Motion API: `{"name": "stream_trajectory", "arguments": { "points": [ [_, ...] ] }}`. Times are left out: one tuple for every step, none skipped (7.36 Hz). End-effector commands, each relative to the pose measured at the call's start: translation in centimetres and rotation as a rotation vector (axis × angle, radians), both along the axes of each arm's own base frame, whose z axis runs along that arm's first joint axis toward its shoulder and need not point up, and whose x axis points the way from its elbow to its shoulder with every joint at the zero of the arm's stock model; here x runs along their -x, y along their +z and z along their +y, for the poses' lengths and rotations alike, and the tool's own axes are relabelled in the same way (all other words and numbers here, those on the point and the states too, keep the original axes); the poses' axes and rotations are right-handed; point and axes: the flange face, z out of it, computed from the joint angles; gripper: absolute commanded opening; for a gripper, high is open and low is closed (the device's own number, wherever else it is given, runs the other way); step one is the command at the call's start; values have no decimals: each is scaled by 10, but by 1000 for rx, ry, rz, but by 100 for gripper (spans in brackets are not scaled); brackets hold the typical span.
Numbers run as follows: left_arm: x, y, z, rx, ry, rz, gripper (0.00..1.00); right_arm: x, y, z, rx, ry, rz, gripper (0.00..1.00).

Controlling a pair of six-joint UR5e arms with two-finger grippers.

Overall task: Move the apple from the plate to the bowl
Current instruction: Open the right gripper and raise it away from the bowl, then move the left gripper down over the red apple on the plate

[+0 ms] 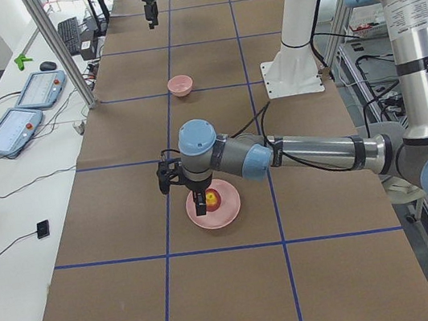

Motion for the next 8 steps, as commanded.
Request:
{"name": "stream_trajectory", "arguments": {
  "points": [
    [-58,-6,4,7,-13,-12,98,-40,42,0,-46,-1,31,100],
    [-72,-1,6,8,10,-34,98,-45,54,0,-56,-7,42,100],
    [-85,0,5,1,32,-46,98,-45,56,1,-56,-9,43,100],
    [-100,1,7,3,63,-49,98,-28,52,7,-61,-34,39,100],
    [-114,2,9,-2,88,-63,98,-23,51,9,-62,-44,39,100],
    [-125,8,6,-11,99,-91,98,-16,52,10,-62,-54,39,100],
    [-134,12,-4,-10,107,-95,98,-14,50,11,-65,-58,37,100],
    [-135,16,-6,-5,108,-96,98,-15,48,12,-69,-58,35,100]
  ]
}}
